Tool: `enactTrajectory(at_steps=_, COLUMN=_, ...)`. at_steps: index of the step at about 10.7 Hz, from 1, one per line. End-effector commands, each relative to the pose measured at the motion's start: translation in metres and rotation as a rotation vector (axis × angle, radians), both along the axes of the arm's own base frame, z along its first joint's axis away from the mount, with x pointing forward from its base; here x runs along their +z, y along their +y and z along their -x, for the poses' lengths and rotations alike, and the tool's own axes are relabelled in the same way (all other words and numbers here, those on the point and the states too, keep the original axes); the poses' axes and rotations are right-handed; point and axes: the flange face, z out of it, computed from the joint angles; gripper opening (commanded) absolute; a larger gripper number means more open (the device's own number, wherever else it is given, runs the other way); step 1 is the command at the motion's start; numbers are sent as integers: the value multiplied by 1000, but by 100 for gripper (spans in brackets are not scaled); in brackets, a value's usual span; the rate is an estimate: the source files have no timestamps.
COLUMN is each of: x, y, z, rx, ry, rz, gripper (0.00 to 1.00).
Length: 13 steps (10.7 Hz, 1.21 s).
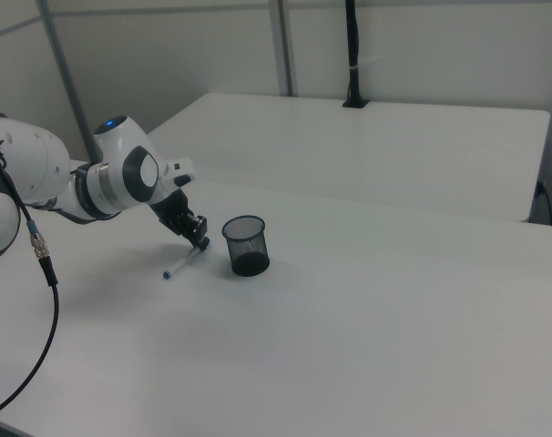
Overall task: Insert the marker
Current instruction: 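Lift the marker and carry it above the black mesh cup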
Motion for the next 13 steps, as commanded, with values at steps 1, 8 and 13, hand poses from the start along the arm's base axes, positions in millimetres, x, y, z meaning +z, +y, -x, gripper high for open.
enactTrajectory(at_steps=1, x=69, y=-5, z=-3, rx=-41, ry=-112, rz=-35, gripper=6)
enactTrajectory(at_steps=8, x=192, y=-98, z=3, rx=-172, ry=-295, rz=-62, gripper=6)
enactTrajectory(at_steps=13, x=162, y=-161, z=9, rx=-162, ry=-440, rz=-99, gripper=6)
